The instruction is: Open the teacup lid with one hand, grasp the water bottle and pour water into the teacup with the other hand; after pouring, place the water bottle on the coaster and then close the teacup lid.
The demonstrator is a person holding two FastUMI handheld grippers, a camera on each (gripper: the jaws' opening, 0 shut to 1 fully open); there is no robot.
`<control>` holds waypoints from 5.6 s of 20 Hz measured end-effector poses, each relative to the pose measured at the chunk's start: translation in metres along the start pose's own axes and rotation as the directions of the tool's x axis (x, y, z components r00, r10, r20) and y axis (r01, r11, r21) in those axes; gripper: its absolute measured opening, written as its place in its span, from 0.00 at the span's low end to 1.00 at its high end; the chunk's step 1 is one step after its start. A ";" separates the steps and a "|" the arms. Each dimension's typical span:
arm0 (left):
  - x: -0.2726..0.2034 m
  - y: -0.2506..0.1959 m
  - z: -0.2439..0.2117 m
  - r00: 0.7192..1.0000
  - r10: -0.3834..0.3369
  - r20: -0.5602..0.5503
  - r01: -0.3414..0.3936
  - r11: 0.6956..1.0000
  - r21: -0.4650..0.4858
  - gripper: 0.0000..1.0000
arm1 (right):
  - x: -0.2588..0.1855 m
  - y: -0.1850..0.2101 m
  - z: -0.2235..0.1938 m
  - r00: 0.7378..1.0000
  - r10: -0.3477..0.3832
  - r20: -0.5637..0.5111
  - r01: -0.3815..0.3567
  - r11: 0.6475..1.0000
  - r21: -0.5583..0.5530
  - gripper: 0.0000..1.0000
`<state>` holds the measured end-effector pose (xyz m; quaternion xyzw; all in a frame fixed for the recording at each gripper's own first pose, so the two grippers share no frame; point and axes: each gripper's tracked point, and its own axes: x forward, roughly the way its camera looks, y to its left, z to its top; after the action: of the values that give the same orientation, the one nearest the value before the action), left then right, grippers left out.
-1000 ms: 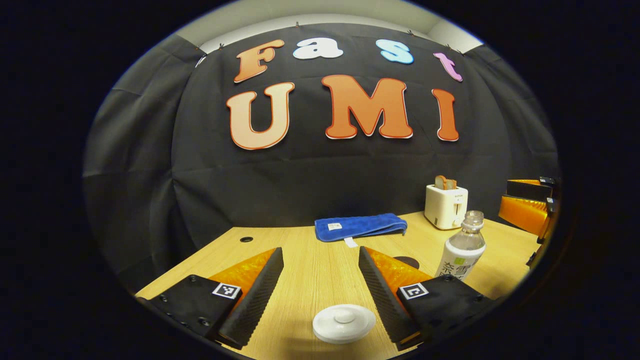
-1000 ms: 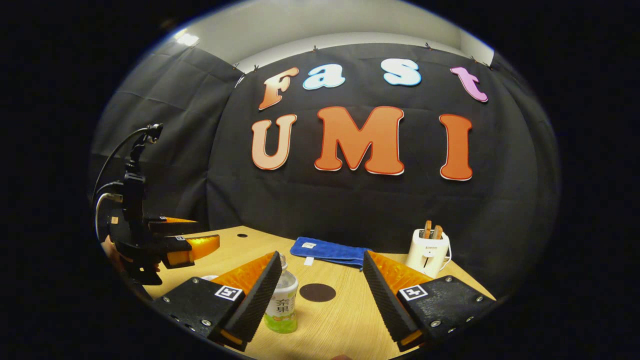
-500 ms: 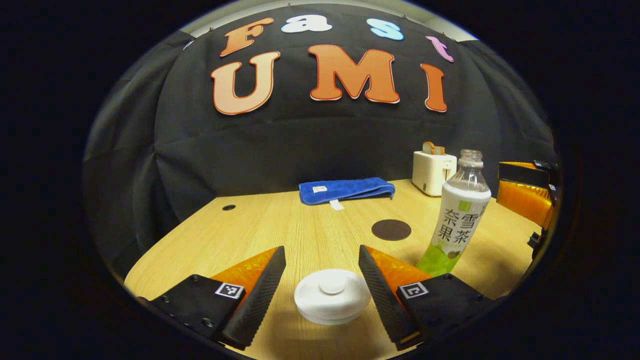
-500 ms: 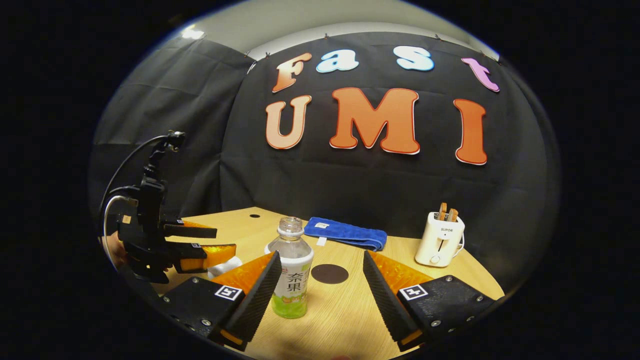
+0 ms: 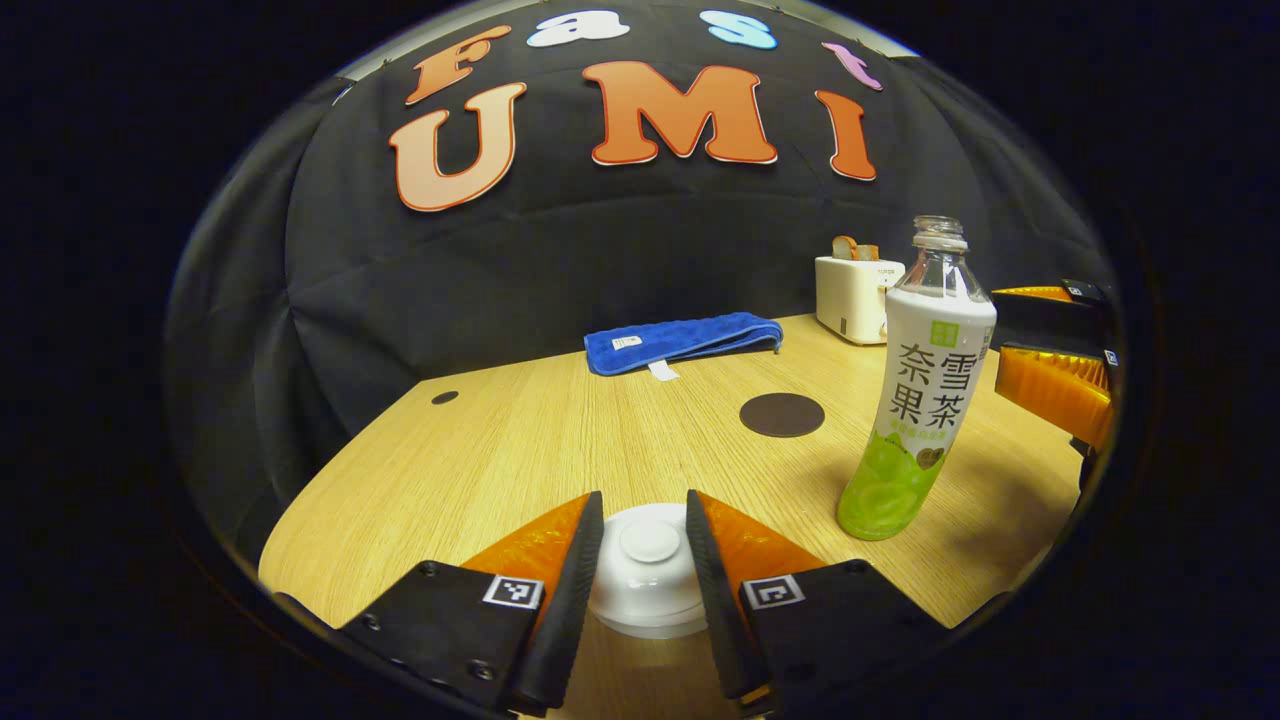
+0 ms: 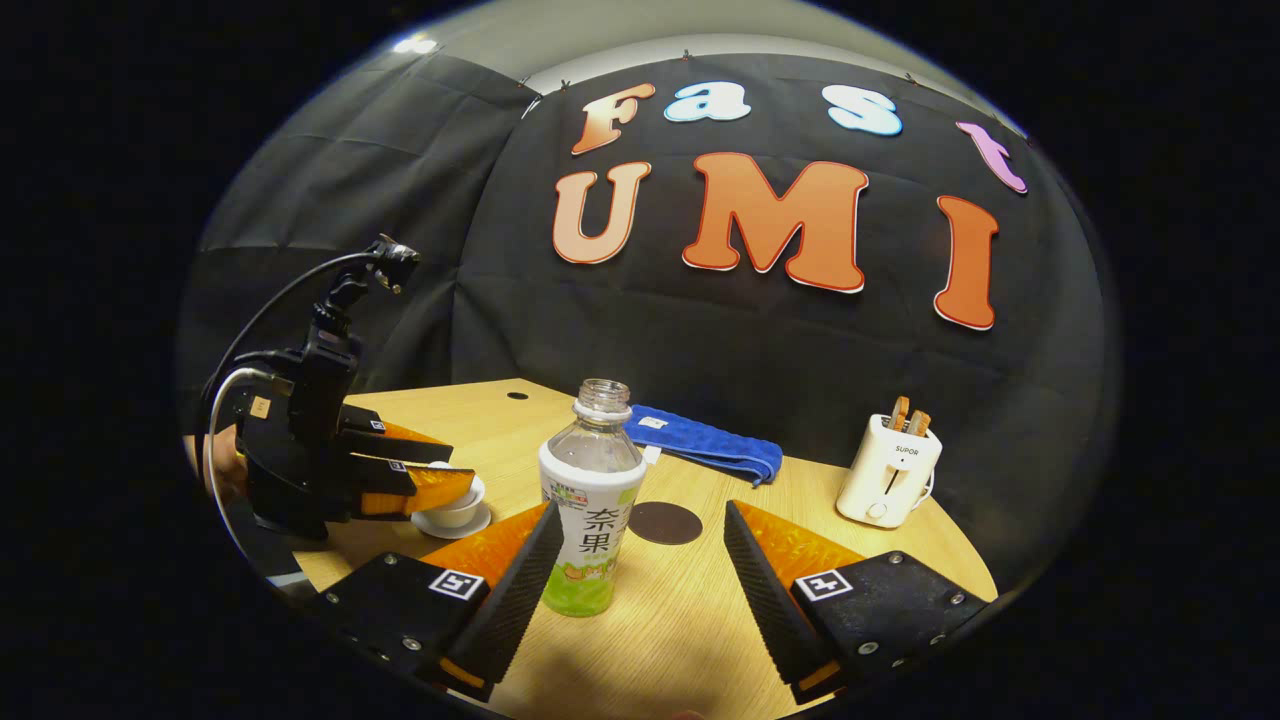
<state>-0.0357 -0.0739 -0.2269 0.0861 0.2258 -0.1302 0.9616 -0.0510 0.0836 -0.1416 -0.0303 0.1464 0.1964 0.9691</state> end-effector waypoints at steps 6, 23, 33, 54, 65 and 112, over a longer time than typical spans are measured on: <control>0.002 -0.006 0.005 1.000 -0.004 0.013 0.003 1.000 0.018 0.36 | 0.002 -0.002 -0.007 1.000 0.005 -0.019 -0.004 1.000 0.013 0.97; -0.017 0.051 0.032 0.983 0.123 0.134 -0.111 0.989 -0.093 0.27 | 0.042 0.043 -0.056 0.981 0.119 -0.151 -0.109 0.991 0.072 0.94; -0.025 0.085 0.014 0.978 0.173 0.117 -0.157 0.978 -0.139 0.27 | 0.052 0.050 -0.061 0.971 0.102 -0.215 -0.076 0.989 0.128 0.69; -0.051 0.146 -0.012 0.958 0.262 0.116 -0.237 0.952 -0.195 0.27 | 0.080 0.040 -0.024 0.983 -0.105 -0.153 -0.001 0.822 -0.569 0.66; -0.066 0.166 -0.034 0.950 0.295 0.103 -0.266 0.936 -0.231 0.27 | 0.093 0.036 -0.007 0.981 -0.192 -0.012 0.084 0.484 -0.871 0.65; -0.073 0.167 -0.046 0.956 0.286 0.066 -0.261 0.932 -0.253 0.27 | 0.108 0.041 0.025 0.961 -0.044 0.272 0.259 -0.189 -0.947 0.65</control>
<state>-0.0696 0.1110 -0.2164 -0.0076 0.1767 0.0292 0.9838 0.0342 0.1647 -0.1496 -0.7610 -0.1291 0.1219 0.6240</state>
